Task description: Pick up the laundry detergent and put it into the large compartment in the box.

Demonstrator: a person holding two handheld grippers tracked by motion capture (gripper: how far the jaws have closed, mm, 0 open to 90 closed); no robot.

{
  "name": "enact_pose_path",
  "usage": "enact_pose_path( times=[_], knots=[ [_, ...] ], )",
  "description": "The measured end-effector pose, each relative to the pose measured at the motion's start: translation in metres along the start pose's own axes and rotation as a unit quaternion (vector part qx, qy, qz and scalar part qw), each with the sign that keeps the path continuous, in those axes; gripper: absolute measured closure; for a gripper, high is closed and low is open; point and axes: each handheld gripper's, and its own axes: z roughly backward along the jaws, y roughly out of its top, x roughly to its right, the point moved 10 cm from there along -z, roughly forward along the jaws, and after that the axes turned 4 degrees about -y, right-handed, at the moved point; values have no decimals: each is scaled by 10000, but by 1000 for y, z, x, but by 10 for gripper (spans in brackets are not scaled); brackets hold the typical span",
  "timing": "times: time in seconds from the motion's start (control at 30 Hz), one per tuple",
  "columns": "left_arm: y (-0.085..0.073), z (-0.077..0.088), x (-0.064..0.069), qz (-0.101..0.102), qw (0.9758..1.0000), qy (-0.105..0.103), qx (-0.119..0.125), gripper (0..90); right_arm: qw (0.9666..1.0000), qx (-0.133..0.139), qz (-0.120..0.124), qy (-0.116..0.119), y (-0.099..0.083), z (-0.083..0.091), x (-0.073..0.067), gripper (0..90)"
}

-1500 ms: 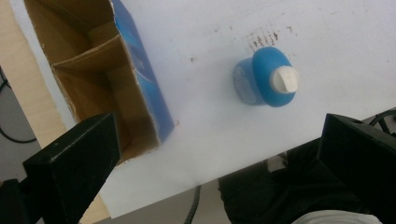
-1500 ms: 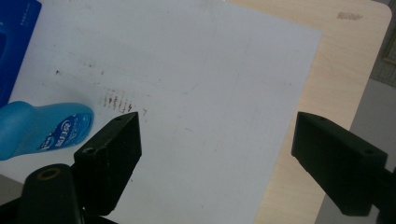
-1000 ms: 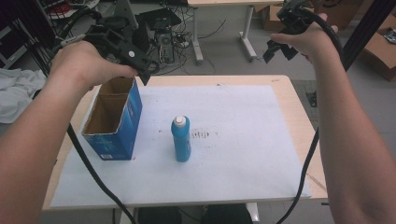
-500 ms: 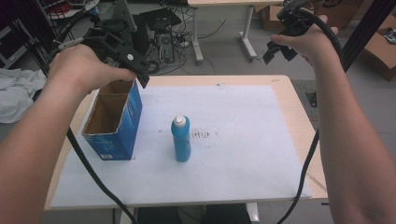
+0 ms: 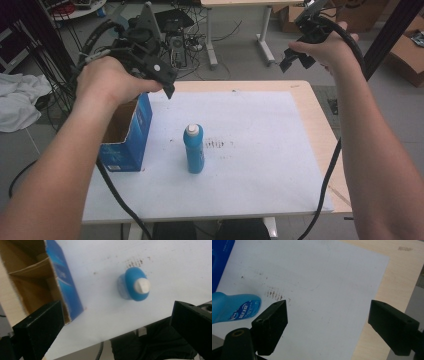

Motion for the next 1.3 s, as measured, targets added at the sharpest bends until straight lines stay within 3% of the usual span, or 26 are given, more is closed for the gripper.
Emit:
enact_pose_path(
  times=[0.13,0.37,0.77,1.3],
  knots=[
    [1,-13,10,-99,9999,-54,-90,1,10000,-15,-20,9,-1,-3,-2,162],
    [4,-35,20,-23,9999,-36,-106,1,10000,-14,11,27,-1,-8,-4,162],
    [8,-65,30,119,9998,27,-174,1,9999,-49,77,89,-1,-18,-9,162],
    [4,-106,45,89,9989,73,-455,1,9999,-21,68,129,-6,-24,-4,161]
  ],
)
